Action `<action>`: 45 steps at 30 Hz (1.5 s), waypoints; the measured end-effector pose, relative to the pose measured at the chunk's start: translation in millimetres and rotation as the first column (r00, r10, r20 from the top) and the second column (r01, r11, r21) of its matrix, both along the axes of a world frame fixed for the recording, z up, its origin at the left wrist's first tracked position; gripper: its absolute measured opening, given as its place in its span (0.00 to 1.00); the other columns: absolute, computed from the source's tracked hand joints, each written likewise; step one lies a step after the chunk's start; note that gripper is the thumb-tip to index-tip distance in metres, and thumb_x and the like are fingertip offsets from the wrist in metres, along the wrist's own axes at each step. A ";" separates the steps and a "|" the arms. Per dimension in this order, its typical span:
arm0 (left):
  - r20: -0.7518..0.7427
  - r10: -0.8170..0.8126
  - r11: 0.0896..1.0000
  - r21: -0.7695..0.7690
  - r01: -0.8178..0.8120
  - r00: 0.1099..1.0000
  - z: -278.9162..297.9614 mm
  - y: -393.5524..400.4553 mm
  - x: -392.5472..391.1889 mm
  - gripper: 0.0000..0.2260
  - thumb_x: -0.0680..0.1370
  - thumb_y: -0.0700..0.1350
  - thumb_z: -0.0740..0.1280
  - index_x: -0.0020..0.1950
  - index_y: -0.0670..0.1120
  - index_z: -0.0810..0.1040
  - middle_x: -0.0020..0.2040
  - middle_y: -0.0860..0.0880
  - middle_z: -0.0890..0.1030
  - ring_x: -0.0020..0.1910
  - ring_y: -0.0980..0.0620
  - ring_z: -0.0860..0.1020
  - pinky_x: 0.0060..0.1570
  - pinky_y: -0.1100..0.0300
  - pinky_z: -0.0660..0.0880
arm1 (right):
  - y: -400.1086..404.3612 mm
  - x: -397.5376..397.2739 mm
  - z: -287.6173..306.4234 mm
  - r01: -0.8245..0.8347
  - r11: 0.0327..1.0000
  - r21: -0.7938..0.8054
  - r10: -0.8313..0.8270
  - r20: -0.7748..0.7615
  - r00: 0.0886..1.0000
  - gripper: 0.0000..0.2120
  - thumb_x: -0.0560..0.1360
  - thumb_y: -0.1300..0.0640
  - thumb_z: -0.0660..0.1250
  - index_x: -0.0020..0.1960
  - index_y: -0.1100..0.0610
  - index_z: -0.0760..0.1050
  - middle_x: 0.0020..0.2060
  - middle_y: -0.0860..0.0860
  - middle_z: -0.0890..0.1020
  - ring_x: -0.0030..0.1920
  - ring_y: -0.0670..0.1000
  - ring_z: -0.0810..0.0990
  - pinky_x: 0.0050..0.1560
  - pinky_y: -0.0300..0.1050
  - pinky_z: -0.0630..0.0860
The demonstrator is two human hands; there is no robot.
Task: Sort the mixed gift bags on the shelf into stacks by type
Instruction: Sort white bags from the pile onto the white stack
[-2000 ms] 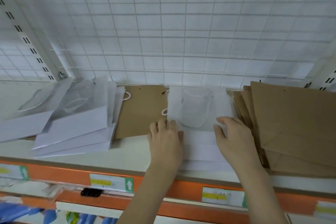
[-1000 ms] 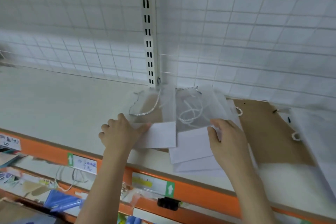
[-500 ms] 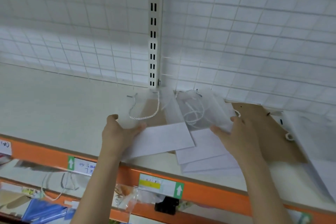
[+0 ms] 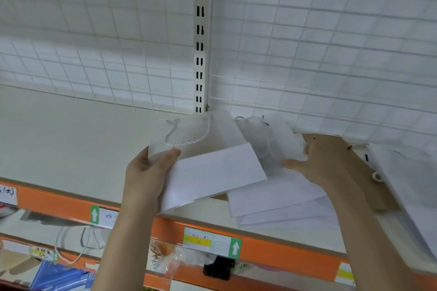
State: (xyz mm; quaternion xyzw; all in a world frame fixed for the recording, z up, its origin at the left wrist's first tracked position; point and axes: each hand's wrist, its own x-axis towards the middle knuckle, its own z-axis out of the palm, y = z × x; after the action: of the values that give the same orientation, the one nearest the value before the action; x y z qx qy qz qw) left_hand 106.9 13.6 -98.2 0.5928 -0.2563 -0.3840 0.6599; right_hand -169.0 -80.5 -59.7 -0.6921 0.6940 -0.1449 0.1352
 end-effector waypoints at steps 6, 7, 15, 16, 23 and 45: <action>-0.019 -0.044 0.986 -0.161 0.041 0.999 17.0 -9.1 -44.4 0.03 0.74 0.42 0.69 0.45 0.49 0.79 0.41 0.51 0.83 0.34 0.55 0.79 0.39 0.56 0.77 | 14.5 -42.9 10.9 0.065 0.990 -0.122 -0.033 0.246 0.969 0.22 0.75 0.51 0.66 0.62 0.60 0.63 0.49 0.54 0.73 0.44 0.54 0.71 0.42 0.45 0.66; -0.010 -0.063 0.983 -0.172 0.061 0.998 18.4 -11.9 -54.0 0.02 0.75 0.43 0.68 0.43 0.50 0.78 0.39 0.51 0.82 0.33 0.55 0.79 0.36 0.58 0.76 | 18.9 -53.6 11.1 0.081 0.986 -0.144 -0.040 0.270 0.962 0.20 0.75 0.51 0.65 0.62 0.59 0.63 0.47 0.53 0.73 0.43 0.54 0.71 0.41 0.45 0.65; -0.044 -0.204 0.967 -0.167 0.194 0.978 20.7 -30.9 -158.3 0.04 0.76 0.44 0.67 0.49 0.45 0.77 0.43 0.46 0.84 0.36 0.53 0.80 0.42 0.55 0.76 | 53.1 -163.7 8.0 0.275 0.931 -0.241 -0.121 0.508 0.853 0.13 0.74 0.52 0.66 0.56 0.46 0.67 0.39 0.49 0.76 0.37 0.48 0.76 0.31 0.42 0.66; -0.061 -0.219 0.966 -0.152 0.208 0.974 20.2 -32.2 -172.9 0.05 0.76 0.44 0.67 0.50 0.45 0.77 0.44 0.46 0.84 0.36 0.54 0.81 0.42 0.55 0.77 | 57.6 -178.7 5.2 0.294 0.921 -0.254 -0.122 0.528 0.840 0.13 0.74 0.53 0.66 0.56 0.46 0.67 0.39 0.49 0.77 0.37 0.49 0.76 0.31 0.42 0.66; 0.001 -0.257 0.955 -0.155 0.254 0.967 19.1 -34.4 -254.1 0.06 0.77 0.42 0.65 0.41 0.48 0.73 0.35 0.52 0.84 0.28 0.56 0.80 0.28 0.61 0.77 | 63.7 -275.3 -3.8 0.386 0.893 -0.233 -0.192 0.578 0.793 0.10 0.76 0.57 0.66 0.55 0.53 0.69 0.37 0.46 0.76 0.34 0.47 0.74 0.30 0.42 0.65; 0.067 -0.169 0.982 -0.079 0.174 0.983 12.8 -24.4 -375.0 0.08 0.77 0.41 0.65 0.40 0.51 0.74 0.31 0.54 0.83 0.29 0.59 0.78 0.33 0.63 0.74 | 39.7 -338.3 -35.4 0.195 0.959 -0.206 -0.139 0.258 0.956 0.21 0.79 0.52 0.58 0.69 0.60 0.65 0.63 0.59 0.73 0.62 0.58 0.72 0.59 0.47 0.68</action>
State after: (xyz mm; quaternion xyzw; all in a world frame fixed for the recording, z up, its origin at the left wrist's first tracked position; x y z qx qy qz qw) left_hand -268.1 -10.8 -85.3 0.5515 -0.3423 -0.4102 0.6407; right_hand -507.3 -40.8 -95.1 -0.6188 0.7074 -0.3179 0.1251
